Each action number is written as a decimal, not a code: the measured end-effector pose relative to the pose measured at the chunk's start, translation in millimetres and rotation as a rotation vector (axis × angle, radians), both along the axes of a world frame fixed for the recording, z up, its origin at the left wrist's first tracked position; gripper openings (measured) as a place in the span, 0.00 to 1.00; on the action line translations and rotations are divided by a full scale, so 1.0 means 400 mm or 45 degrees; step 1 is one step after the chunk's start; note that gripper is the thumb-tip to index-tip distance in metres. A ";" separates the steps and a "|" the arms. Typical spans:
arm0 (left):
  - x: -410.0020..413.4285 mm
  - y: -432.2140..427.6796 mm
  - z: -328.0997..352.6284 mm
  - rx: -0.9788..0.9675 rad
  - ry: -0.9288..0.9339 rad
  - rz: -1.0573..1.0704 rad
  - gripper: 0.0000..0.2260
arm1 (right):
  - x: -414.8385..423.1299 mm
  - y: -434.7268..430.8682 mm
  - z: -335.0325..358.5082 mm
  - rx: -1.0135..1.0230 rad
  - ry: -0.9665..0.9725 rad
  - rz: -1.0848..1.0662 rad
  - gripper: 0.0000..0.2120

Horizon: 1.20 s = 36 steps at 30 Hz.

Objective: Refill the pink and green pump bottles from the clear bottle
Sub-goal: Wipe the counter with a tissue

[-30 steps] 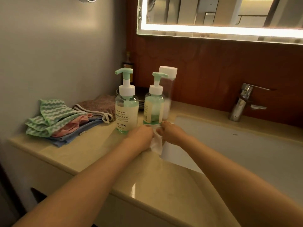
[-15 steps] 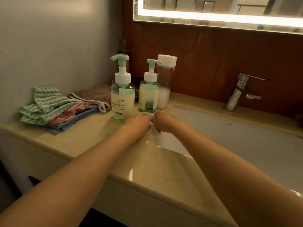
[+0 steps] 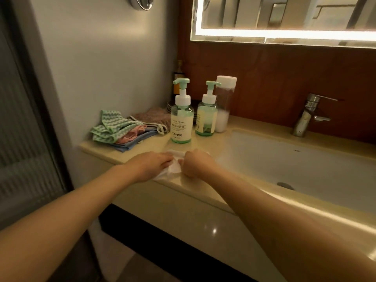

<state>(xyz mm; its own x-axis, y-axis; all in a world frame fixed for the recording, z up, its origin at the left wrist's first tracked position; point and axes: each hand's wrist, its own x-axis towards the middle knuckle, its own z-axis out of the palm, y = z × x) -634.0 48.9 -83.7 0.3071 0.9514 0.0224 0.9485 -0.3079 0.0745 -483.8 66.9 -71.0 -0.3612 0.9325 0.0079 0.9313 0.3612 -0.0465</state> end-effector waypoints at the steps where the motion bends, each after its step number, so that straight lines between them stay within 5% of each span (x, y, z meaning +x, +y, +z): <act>1: -0.010 -0.020 0.003 -0.005 -0.017 -0.015 0.17 | -0.007 -0.019 0.000 0.023 -0.022 0.013 0.16; 12: 0.222 -0.103 0.008 0.003 -0.119 -0.382 0.18 | 0.264 -0.208 -0.017 0.199 0.061 -0.127 0.15; 27: 1.221 -0.246 -0.008 -0.071 -0.138 -1.234 0.17 | 1.158 -0.620 -0.006 0.028 0.031 -1.229 0.19; 32: 1.428 -0.343 0.005 -0.095 -0.150 -1.381 0.17 | 1.320 -0.730 0.001 0.018 0.114 -1.436 0.18; 36: 1.450 -0.357 0.004 -0.040 -0.274 -1.449 0.15 | 1.385 -0.781 -0.019 0.218 0.318 -1.345 0.20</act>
<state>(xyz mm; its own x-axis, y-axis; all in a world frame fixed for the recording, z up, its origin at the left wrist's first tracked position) -54.1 -94.1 -82.1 0.9788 0.1281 0.1597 0.0905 -0.9704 0.2237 70.0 -245.6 -78.7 0.6484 0.7505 0.1283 0.7463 -0.5931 -0.3020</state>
